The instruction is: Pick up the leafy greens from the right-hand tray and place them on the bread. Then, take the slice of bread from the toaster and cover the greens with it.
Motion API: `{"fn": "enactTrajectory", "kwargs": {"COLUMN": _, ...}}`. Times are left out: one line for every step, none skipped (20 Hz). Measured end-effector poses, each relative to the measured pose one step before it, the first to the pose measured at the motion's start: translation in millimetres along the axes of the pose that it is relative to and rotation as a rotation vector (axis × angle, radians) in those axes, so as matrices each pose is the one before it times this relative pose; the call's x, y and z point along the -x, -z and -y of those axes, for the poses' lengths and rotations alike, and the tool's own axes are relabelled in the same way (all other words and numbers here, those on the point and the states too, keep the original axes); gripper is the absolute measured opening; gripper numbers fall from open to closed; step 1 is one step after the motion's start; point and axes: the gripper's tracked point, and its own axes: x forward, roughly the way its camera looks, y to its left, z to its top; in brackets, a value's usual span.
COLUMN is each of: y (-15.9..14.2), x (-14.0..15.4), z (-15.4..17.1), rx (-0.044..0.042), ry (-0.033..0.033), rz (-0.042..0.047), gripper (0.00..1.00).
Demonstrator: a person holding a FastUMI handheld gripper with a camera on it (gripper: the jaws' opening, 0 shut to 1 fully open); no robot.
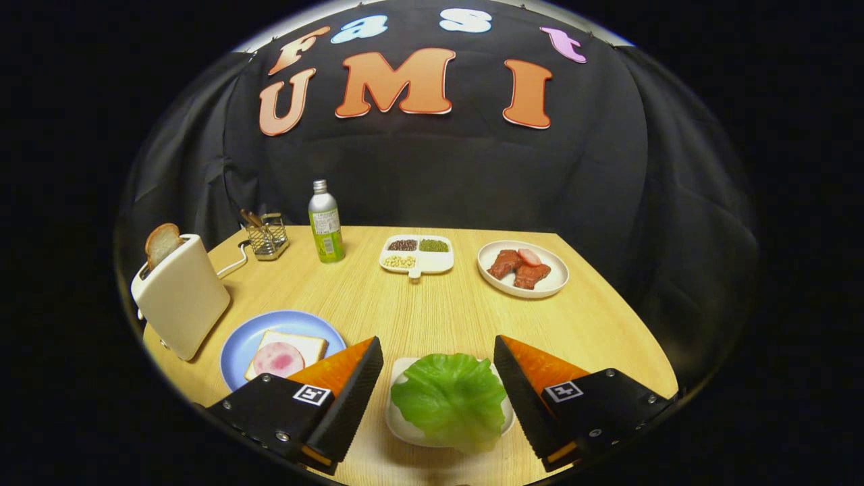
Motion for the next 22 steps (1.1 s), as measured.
{"fn": "enactTrajectory", "kwargs": {"y": 5.58, "x": -3.08, "z": -0.38, "rx": -0.00117, "ry": -0.00189, "rz": -0.01392, "gripper": 0.99}}
{"fn": "enactTrajectory", "kwargs": {"y": 5.92, "x": -2.67, "z": 0.59, "rx": -0.0004, "ry": 0.00018, "rz": -0.01487, "gripper": 0.99}}
{"fn": "enactTrajectory", "kwargs": {"y": 5.04, "x": -3.87, "z": -0.31, "rx": -0.00157, "ry": -0.0008, "rz": -0.01438, "gripper": 0.99}}
{"fn": "enactTrajectory", "kwargs": {"y": 5.4, "x": -3.12, "z": 0.05, "rx": -0.00263, "ry": 0.0001, "rz": -0.01491, "gripper": 0.99}}
{"fn": "enactTrajectory", "kwargs": {"y": 5.92, "x": -2.16, "z": 0.59, "rx": -0.00124, "ry": -0.00021, "rz": -0.01517, "gripper": 0.99}}
{"fn": "enactTrajectory", "kwargs": {"y": 5.99, "x": -3.39, "z": 1.74, "rx": 0.0031, "ry": 0.00479, "rz": -0.01437, "gripper": 0.99}}
{"fn": "enactTrajectory", "kwargs": {"y": 5.85, "x": -3.88, "z": 0.86, "rx": 0.00621, "ry": 0.00042, "rz": -0.01318, "gripper": 1.0}}
{"fn": "enactTrajectory", "kwargs": {"y": 6.64, "x": -2.99, "z": 1.19, "rx": 0.00487, "ry": 0.00322, "rz": -0.01987, "gripper": 1.0}}
{"fn": "enactTrajectory", "kwargs": {"y": 6.59, "x": -4.23, "z": 1.35, "rx": 0.00218, "ry": 0.00111, "rz": -0.02031, "gripper": 1.0}}
{"fn": "enactTrajectory", "kwargs": {"y": 6.13, "x": -3.87, "z": 0.32, "rx": 0.0015, "ry": -0.00153, "rz": -0.01915, "gripper": 1.0}}
{"fn": "enactTrajectory", "kwargs": {"y": 2.95, "x": -2.55, "z": 1.82, "rx": 0.00327, "ry": 0.00356, "rz": -0.00803, "gripper": 0.99}}
{"fn": "enactTrajectory", "kwargs": {"y": 2.56, "x": -1.99, "z": 2.74, "rx": 0.0067, "ry": 0.00675, "rz": -0.00635, "gripper": 0.99}}
{"fn": "enactTrajectory", "kwargs": {"y": 5.77, "x": -3.43, "z": 0.97, "rx": 0.00724, "ry": 0.00426, "rz": -0.01208, "gripper": 0.98}}
{"fn": "enactTrajectory", "kwargs": {"y": 3.56, "x": -2.68, "z": 0.32, "rx": 0.00378, "ry": -0.0014, "rz": -0.00897, "gripper": 0.98}}
{"fn": "enactTrajectory", "kwargs": {"y": 3.97, "x": -1.79, "z": -1.96, "rx": -0.00038, "ry": -0.00408, "rz": -0.0126, "gripper": 0.97}}
{"fn": "enactTrajectory", "kwargs": {"y": 2.38, "x": -0.66, "z": -1.54, "rx": -0.00365, "ry": -0.0069, "rz": -0.01082, "gripper": 0.96}}
{"fn": "enactTrajectory", "kwargs": {"y": 3.45, "x": -1.99, "z": -0.1, "rx": -0.00463, "ry": -0.00427, "rz": -0.01022, "gripper": 0.93}}
{"fn": "enactTrajectory", "kwargs": {"y": 2.56, "x": -1.01, "z": -1.56, "rx": -0.00308, "ry": -0.00275, "rz": -0.01326, "gripper": 0.91}}
{"fn": "enactTrajectory", "kwargs": {"y": 0.95, "x": -0.86, "z": -3.43, "rx": -0.00864, "ry": -0.01404, "rz": 0.00041, "gripper": 0.88}}
{"fn": "enactTrajectory", "kwargs": {"y": -0.61, "x": -0.81, "z": -0.89, "rx": -0.00542, "ry": -0.00418, "rz": -0.00232, "gripper": 0.84}}
{"fn": "enactTrajectory", "kwargs": {"y": -0.12, "x": 0.58, "z": -1.12, "rx": -0.0047, "ry": -0.00557, "rz": -0.00334, "gripper": 0.79}}
{"fn": "enactTrajectory", "kwargs": {"y": -0.21, "x": -0.57, "z": -0.42, "rx": -0.00295, "ry": -0.00081, "rz": -0.00155, "gripper": 0.74}}
